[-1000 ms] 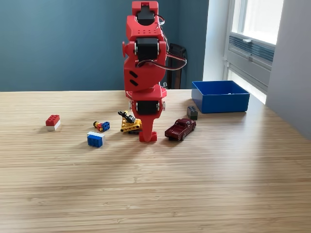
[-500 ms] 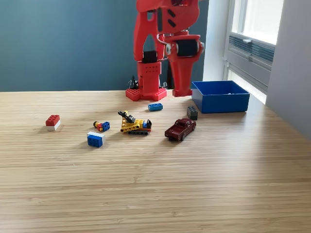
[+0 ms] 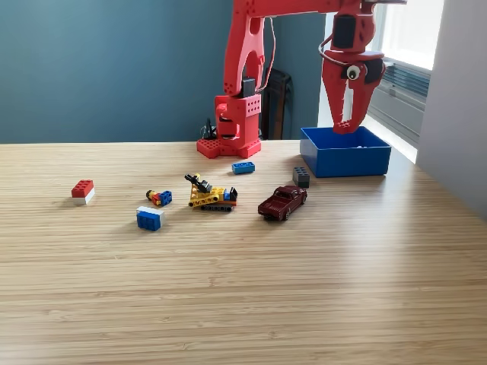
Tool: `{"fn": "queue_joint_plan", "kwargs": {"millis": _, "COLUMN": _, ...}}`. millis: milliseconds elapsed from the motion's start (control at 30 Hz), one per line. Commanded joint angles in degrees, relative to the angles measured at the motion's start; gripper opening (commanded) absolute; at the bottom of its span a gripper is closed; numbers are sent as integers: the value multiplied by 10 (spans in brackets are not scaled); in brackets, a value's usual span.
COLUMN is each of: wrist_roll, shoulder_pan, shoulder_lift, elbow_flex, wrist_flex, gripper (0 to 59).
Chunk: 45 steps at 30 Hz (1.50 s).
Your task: Grasp a lego block and put it in the bin.
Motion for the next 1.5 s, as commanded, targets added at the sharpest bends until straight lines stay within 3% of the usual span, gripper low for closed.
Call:
{"fn": "queue_joint_plan", "kwargs": {"millis": 33, "wrist_roll": 2, "shoulder_pan": -104, "shoulder_lift": 58, "elbow_flex": 12, "wrist_flex": 11, "gripper": 0}}
{"fn": "queue_joint_plan", "kwargs": {"millis": 267, "wrist_roll": -31, "shoulder_pan": -139, "shoulder_lift": 58, "elbow_flex": 33, "wrist_flex": 11, "gripper": 18}}
{"fn": "queue_joint_plan", "kwargs": {"millis": 367, "wrist_roll": -38, "shoulder_pan": -139, "shoulder_lift": 58, "elbow_flex": 37, "wrist_flex": 11, "gripper": 198}}
{"fn": "queue_joint_plan", "kwargs": {"millis": 400, "wrist_roll": -39, "shoulder_pan": -139, "shoulder_lift": 58, "elbow_flex": 38, "wrist_flex": 11, "gripper": 228}}
{"fn": "queue_joint_plan", "kwargs": {"millis": 567, "wrist_roll": -37, "shoulder_pan": -134, "shoulder_lift": 58, "elbow_flex": 43, "wrist_flex": 10, "gripper": 277}}
{"fn": "queue_joint_plan", "kwargs": {"millis": 667, "wrist_roll": -32, "shoulder_pan": -129, "shoulder_lift": 58, "elbow_flex": 40, "wrist_flex": 10, "gripper": 220}}
{"fn": "queue_joint_plan", "kwargs": {"millis": 800, "wrist_roll": -20, "shoulder_pan": -91, "shoulder_lift": 58, "elbow_flex": 27, "wrist_flex": 10, "gripper": 64}}
{"fn": "queue_joint_plan", "kwargs": {"millis": 900, "wrist_roll": -22, "shoulder_pan": -36, "shoulder_lift": 58, "elbow_flex": 19, "wrist_flex": 9, "gripper": 22}}
{"fn": "queue_joint_plan", "kwargs": {"millis": 1267, "wrist_roll": -84, "shoulder_pan": 234, "shoulder_lift": 58, "elbow_flex": -43, "wrist_flex": 4, "gripper": 18}}
{"fn": "queue_joint_plan", "kwargs": {"millis": 1500, "wrist_roll": -109, "shoulder_pan": 306, "shoulder_lift": 58, "elbow_flex": -40, "wrist_flex": 2, "gripper": 18}}
